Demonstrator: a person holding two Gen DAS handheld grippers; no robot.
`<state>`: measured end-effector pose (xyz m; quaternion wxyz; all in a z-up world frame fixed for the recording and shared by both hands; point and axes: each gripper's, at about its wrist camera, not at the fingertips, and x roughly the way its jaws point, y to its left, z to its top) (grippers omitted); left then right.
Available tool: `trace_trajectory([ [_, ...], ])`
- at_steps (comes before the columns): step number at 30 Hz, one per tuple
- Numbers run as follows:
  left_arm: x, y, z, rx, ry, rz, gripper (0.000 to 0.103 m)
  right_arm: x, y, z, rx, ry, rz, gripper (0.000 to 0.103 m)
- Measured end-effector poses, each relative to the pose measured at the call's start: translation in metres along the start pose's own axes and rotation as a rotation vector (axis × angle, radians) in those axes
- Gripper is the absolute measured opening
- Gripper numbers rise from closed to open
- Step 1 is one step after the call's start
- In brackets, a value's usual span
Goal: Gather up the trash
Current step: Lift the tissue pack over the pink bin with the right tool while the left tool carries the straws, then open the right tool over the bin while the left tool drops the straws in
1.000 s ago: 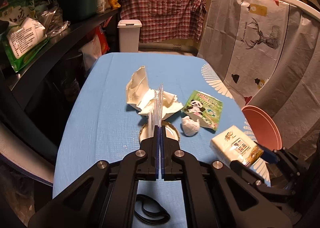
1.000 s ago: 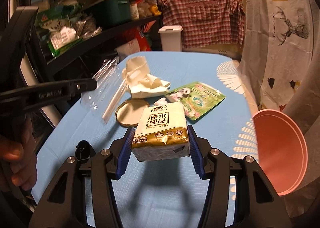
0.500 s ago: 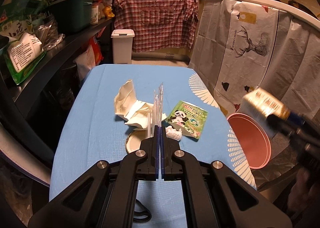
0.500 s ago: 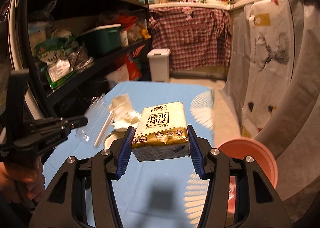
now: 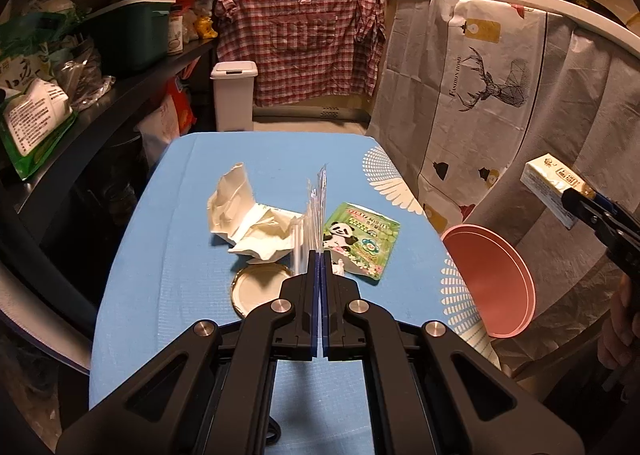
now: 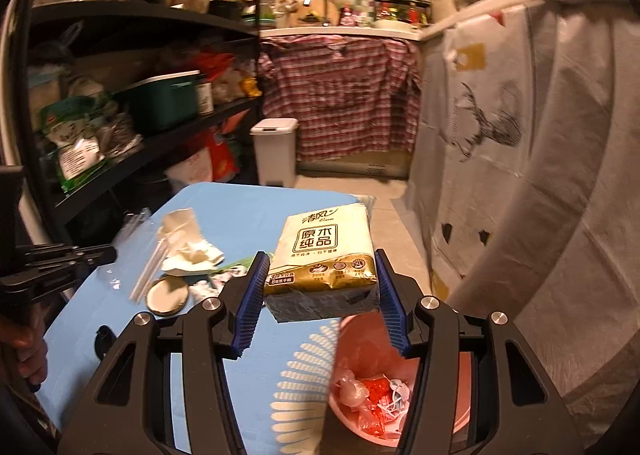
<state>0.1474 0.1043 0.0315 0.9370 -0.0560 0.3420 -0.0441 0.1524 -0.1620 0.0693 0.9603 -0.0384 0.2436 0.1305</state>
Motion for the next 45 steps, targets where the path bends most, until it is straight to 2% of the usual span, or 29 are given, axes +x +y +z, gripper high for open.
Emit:
trace_trajectory([
  [9,0.011,-0.021,-0.006,0.041,0.024,-0.017,0.001,0.008,-0.032,-0.009,0.069,0.015,-0.045,0.053],
  [14,0.016,-0.033,-0.006,0.061,0.033,-0.028,0.001,0.02,-0.055,-0.017,0.115,0.068,-0.095,0.053],
  [20,0.024,-0.049,-0.001,0.066,0.038,-0.054,0.001,0.022,-0.071,-0.022,0.143,0.084,-0.126,0.053],
  [45,0.077,-0.159,0.008,0.167,0.084,-0.256,0.001,0.037,-0.107,-0.027,0.197,0.139,-0.179,0.053],
])
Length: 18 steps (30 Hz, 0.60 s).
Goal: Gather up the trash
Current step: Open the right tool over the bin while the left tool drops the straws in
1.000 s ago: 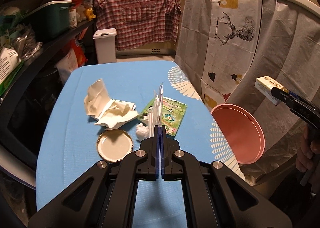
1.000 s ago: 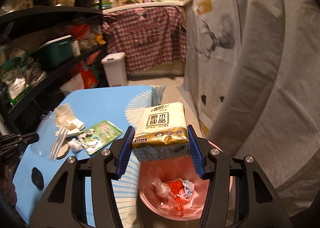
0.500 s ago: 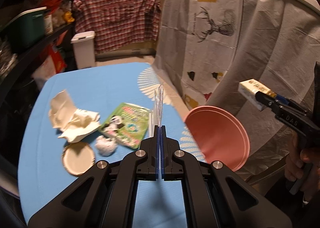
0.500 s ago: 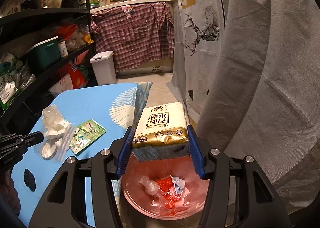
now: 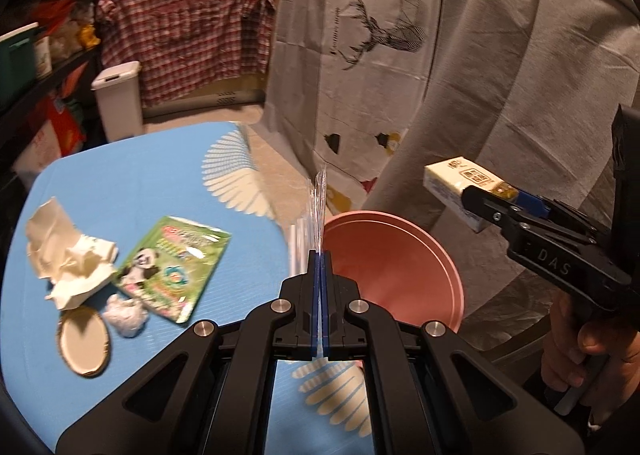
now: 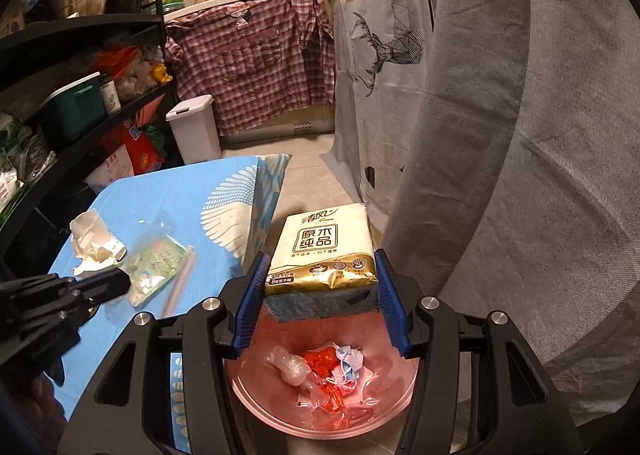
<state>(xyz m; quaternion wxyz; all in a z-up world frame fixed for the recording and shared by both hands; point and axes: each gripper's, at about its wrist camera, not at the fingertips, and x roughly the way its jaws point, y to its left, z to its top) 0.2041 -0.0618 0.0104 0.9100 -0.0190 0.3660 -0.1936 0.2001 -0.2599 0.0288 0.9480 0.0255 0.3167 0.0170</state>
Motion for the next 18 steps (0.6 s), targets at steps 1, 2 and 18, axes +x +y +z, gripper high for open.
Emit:
trace_trajectory([
  [1,0.004,-0.003,0.0,0.004,0.005,-0.008,0.001,0.001,0.0,0.001,0.003,0.005,-0.002,0.053],
  [2,0.008,-0.005,0.0,0.007,0.011,-0.015,0.001,0.003,-0.002,0.001,0.006,0.008,-0.004,0.053],
  [18,0.053,-0.023,-0.005,0.036,0.101,-0.084,0.028,0.026,-0.013,-0.003,0.043,0.07,-0.041,0.063],
])
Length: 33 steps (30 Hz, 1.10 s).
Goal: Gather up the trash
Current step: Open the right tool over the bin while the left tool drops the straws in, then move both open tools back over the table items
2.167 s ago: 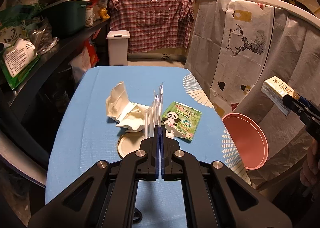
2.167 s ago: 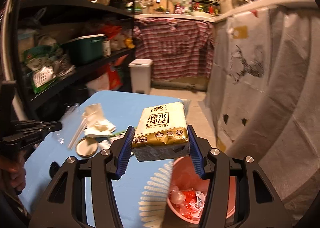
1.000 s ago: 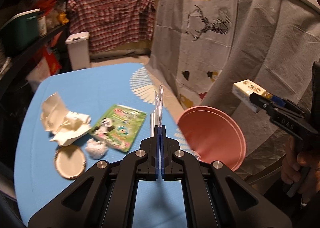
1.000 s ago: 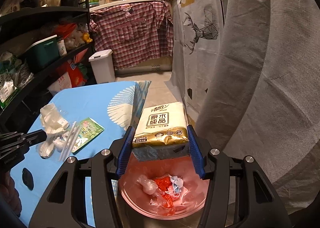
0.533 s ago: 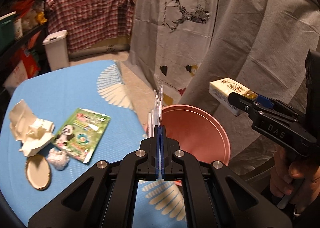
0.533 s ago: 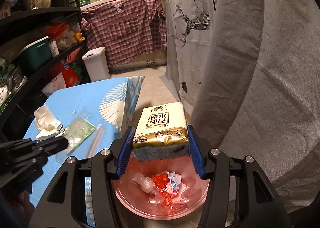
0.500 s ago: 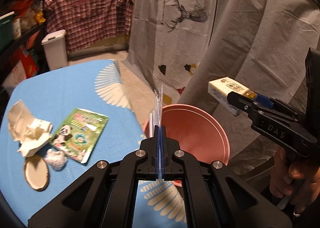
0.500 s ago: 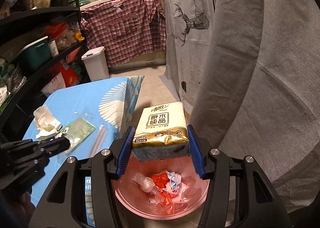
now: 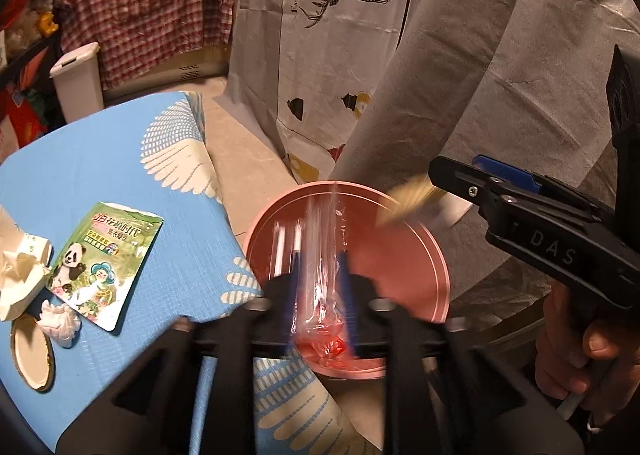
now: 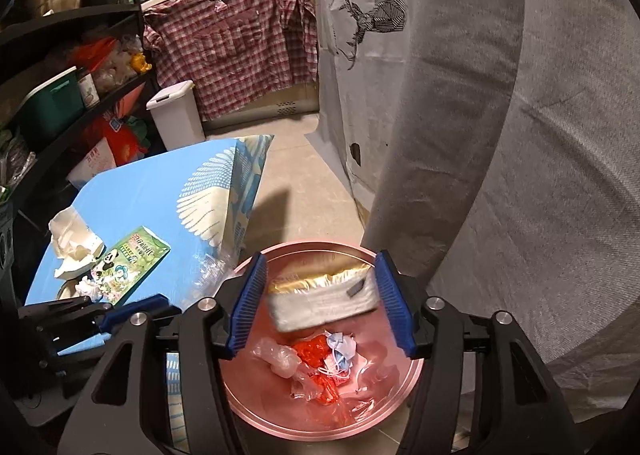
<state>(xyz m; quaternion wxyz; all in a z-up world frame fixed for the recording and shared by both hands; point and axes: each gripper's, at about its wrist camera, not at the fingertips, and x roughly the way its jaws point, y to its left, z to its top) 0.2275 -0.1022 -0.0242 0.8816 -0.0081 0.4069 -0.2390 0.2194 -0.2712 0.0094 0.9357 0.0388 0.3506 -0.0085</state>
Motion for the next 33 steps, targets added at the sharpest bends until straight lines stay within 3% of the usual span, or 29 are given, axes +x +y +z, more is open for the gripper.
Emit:
trace_trajectory([
  [16,-0.029,0.022,0.003,-0.033,-0.064,0.037,0.029,-0.007,0.002,-0.002,-0.008,-0.034,0.006,0.065],
  [22,-0.055,0.046,0.001,-0.057,-0.1,0.076,0.018,-0.018,0.014,-0.003,-0.029,-0.069,0.032,0.065],
  [29,-0.099,0.09,0.005,-0.124,-0.159,0.147,0.014,-0.031,0.041,-0.005,-0.065,-0.11,0.118,0.036],
  [33,-0.127,0.121,0.008,-0.174,-0.204,0.189,0.013,-0.035,0.064,-0.006,-0.084,-0.123,0.166,0.027],
])
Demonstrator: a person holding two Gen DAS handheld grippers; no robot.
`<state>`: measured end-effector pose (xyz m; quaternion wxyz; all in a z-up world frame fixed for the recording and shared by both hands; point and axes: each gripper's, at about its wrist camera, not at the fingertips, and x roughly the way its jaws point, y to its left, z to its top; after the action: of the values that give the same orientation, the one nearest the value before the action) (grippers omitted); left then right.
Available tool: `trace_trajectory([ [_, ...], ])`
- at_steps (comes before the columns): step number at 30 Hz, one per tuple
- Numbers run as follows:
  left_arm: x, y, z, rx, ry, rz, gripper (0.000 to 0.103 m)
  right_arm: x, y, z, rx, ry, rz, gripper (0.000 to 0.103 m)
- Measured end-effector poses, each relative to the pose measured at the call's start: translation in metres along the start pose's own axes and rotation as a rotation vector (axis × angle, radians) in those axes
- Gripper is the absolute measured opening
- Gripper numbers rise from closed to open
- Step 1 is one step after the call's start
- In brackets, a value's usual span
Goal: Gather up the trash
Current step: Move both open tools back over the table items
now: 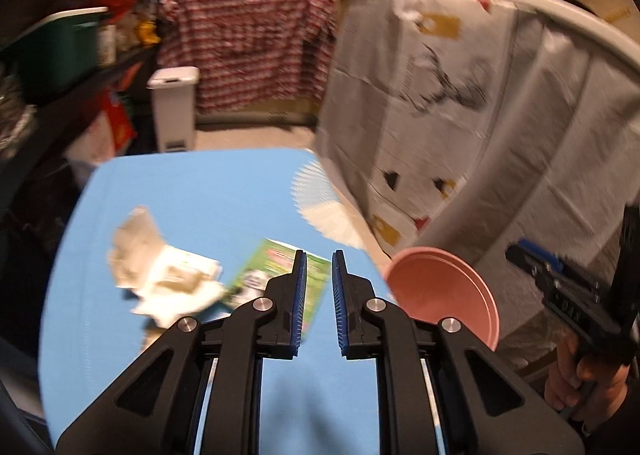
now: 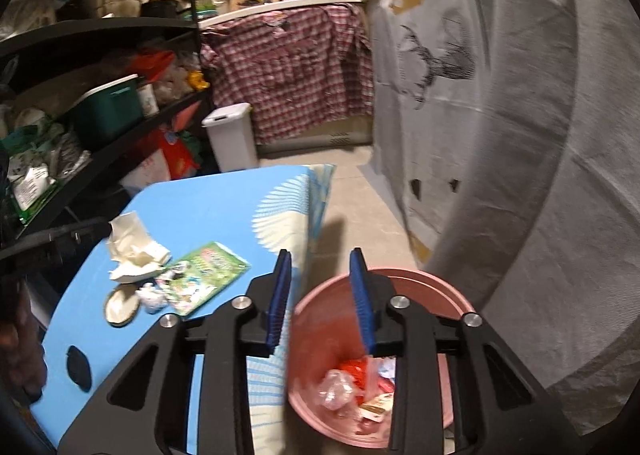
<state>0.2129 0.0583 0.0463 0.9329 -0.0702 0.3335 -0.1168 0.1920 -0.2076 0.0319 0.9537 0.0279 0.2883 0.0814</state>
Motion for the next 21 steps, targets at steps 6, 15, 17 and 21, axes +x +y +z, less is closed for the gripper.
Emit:
trace_trajectory([
  [6,-0.026,0.049,0.015,-0.055,-0.044,0.061,0.013,0.01,0.041,-0.004,-0.065,-0.002,0.066,0.027],
  [15,-0.039,0.109,0.021,-0.099,-0.055,0.137,0.013,0.048,0.112,-0.027,-0.216,0.056,0.149,0.027],
  [17,-0.034,0.123,0.02,-0.126,-0.046,0.156,0.013,0.058,0.129,-0.034,-0.26,0.067,0.163,0.027],
  [21,-0.031,0.148,0.015,-0.167,-0.036,0.177,0.013,0.074,0.149,-0.041,-0.324,0.081,0.169,0.029],
])
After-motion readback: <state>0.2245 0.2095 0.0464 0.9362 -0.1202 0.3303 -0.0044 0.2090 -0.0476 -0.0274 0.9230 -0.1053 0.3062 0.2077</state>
